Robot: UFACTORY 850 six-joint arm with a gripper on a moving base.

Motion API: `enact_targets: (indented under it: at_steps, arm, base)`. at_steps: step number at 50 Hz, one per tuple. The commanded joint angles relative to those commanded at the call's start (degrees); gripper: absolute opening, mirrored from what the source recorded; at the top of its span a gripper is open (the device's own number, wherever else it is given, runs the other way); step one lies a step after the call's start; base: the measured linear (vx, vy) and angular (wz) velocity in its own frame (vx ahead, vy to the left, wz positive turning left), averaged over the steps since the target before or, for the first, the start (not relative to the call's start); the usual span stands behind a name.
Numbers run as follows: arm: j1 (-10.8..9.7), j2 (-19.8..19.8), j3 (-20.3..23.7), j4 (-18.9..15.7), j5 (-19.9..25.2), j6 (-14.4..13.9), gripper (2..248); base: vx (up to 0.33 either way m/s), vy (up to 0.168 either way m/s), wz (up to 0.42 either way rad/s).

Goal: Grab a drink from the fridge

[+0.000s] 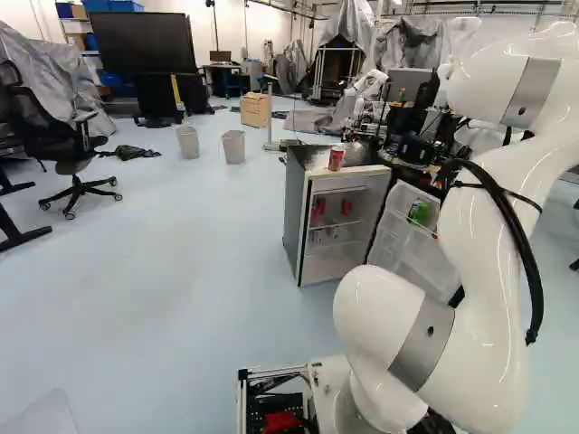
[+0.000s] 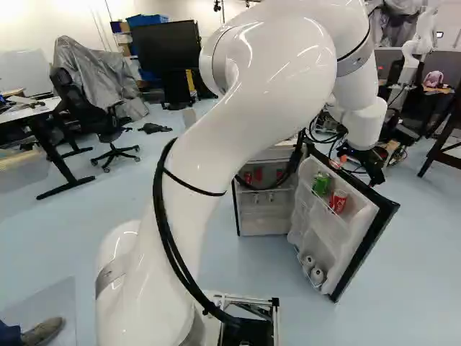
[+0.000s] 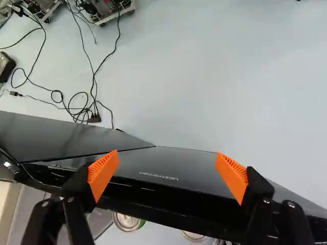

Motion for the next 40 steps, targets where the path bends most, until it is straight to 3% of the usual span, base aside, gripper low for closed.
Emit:
enact_targets:
  at_steps: [40]
  arm:
    - [-0.13,5.05,7.17,0.0,0.0,0.0,247]
  base:
    - [0.0,0.0,0.0]
